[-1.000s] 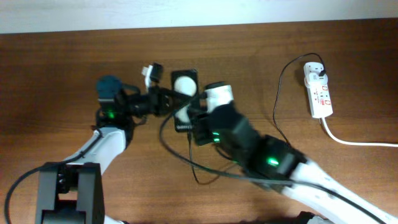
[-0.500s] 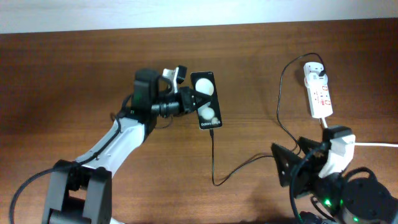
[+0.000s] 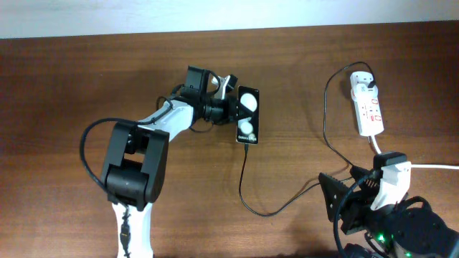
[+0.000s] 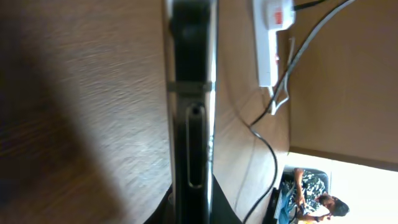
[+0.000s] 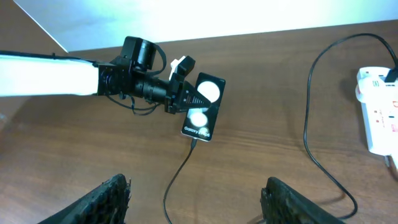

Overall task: Plug charger to phone and switch on socket
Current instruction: 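Lower the phone flat onto the table and open the left gripper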

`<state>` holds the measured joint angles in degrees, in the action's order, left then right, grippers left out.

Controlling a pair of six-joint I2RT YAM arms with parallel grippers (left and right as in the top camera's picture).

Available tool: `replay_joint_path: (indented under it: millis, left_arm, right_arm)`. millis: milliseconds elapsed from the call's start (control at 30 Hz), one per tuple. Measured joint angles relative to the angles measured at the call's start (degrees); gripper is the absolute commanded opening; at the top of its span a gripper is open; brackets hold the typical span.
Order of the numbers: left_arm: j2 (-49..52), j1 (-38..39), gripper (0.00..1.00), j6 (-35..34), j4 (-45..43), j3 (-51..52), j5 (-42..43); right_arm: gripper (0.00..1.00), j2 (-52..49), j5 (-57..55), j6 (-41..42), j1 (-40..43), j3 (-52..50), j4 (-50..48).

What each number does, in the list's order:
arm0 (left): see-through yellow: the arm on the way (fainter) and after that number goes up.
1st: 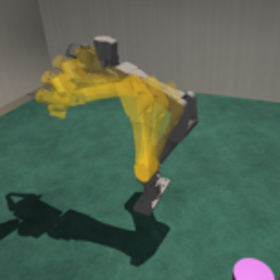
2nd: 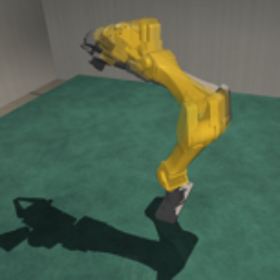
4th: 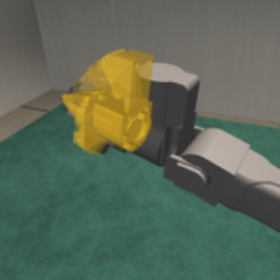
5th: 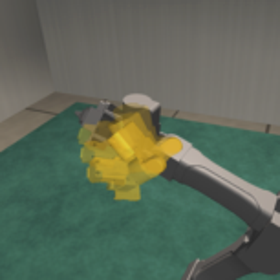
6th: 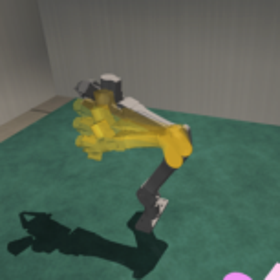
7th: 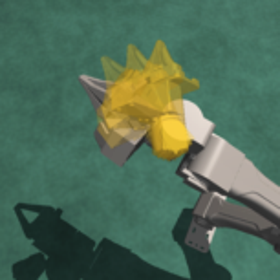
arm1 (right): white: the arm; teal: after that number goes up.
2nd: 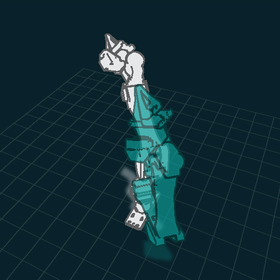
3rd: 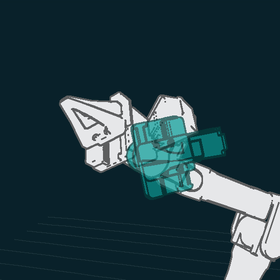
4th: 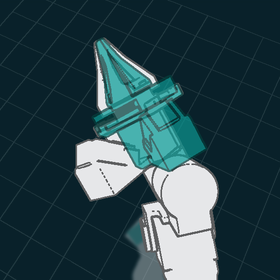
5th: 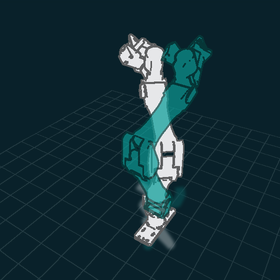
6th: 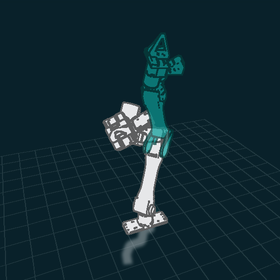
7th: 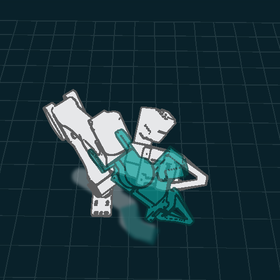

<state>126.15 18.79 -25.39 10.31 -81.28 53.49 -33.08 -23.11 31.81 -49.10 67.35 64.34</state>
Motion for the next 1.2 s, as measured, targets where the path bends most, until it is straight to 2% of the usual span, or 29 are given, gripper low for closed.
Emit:
replay_joint_path:
  millis: [100,167,233,300,400,500,733,833,900,1133,1200]
  left_arm:
    - [0.2,-0.2,0.01,0.3,3.0,-0.1,-4.3]
    - [0.2,-0.2,0.07,0.4,4.5,-0.2,-7.2]
    - [0.2,-0.2,0.08,0.3,6.5,-0.4,-10.0]
    - [0.2,-0.2,0.14,0.1,8.1,-1.0,-12.0]
    - [0.2,-0.2,0.33,0.4,9.3,-1.1,-14.6]
    - [0.2,-0.2,0.47,0.6,10.6,-1.4,-15.6]
    - [0.2,-0.2,0.58,0.7,11.1,-2.1,-14.4]
    - [0.1,-0.2,0.59,0.8,11.3,-2.3,-14.8]
    - [0.0,-0.2,0.60,0.8,11.6,-2.5,-15.6]
    - [-1.4,-0.2,0.64,1.4,16.0,-3.3,-22.2]
    - [-1.6,-0.1,0.70,1.4,16.3,-3.4,-23.6]
  right_arm:
    - [0.72,0.0,0.0,0.1,0.0,0.0,0.4]
    - [0.72,0.0,0.0,0.2,0.0,0.0,0.5]
    - [0.72,0.0,0.0,0.2,0.0,0.0,1.2]
    - [0.72,0.0,0.0,0.2,0.0,0.0,1.9]
    - [0.72,0.0,0.0,0.2,0.0,0.0,2.3]
    - [0.82,0.0,0.0,0.5,0.0,0.0,2.4]
    - [0.91,0.0,0.0,0.7,0.0,0.0,3.2]
    - [0.93,0.0,0.0,0.7,0.0,0.0,4.0]
    - [0.99,0.0,0.0,0.7,0.0,0.0,4.1]
    - [0.99,0.0,0.0,0.7,0.0,0.0,4.2]
    - [0.99,0.0,0.0,0.8,0.0,0.0,4.2]
